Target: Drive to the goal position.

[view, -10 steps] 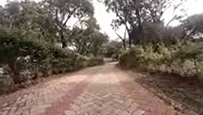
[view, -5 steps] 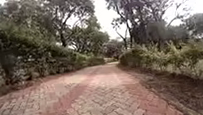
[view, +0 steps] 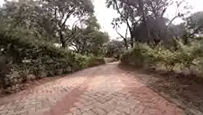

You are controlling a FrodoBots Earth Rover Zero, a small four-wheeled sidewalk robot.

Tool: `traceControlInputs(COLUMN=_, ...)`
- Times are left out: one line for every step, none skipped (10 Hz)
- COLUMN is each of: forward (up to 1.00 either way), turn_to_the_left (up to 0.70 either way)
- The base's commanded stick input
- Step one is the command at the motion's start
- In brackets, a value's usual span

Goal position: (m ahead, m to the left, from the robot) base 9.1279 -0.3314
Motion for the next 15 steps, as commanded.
traceControlInputs(forward=0.70, turn_to_the_left=0.00)
traceControlInputs(forward=0.70, turn_to_the_left=0.00)
traceControlInputs(forward=0.70, turn_to_the_left=0.00)
traceControlInputs(forward=0.70, turn_to_the_left=0.00)
traceControlInputs(forward=0.70, turn_to_the_left=0.00)
traceControlInputs(forward=0.70, turn_to_the_left=0.00)
traceControlInputs(forward=0.70, turn_to_the_left=0.00)
traceControlInputs(forward=0.70, turn_to_the_left=0.00)
traceControlInputs(forward=0.70, turn_to_the_left=0.00)
traceControlInputs(forward=0.70, turn_to_the_left=0.00)
traceControlInputs(forward=0.70, turn_to_the_left=0.00)
traceControlInputs(forward=0.70, turn_to_the_left=0.00)
traceControlInputs(forward=0.70, turn_to_the_left=0.00)
traceControlInputs(forward=0.70, turn_to_the_left=0.00)
traceControlInputs(forward=0.70, turn_to_the_left=0.00)
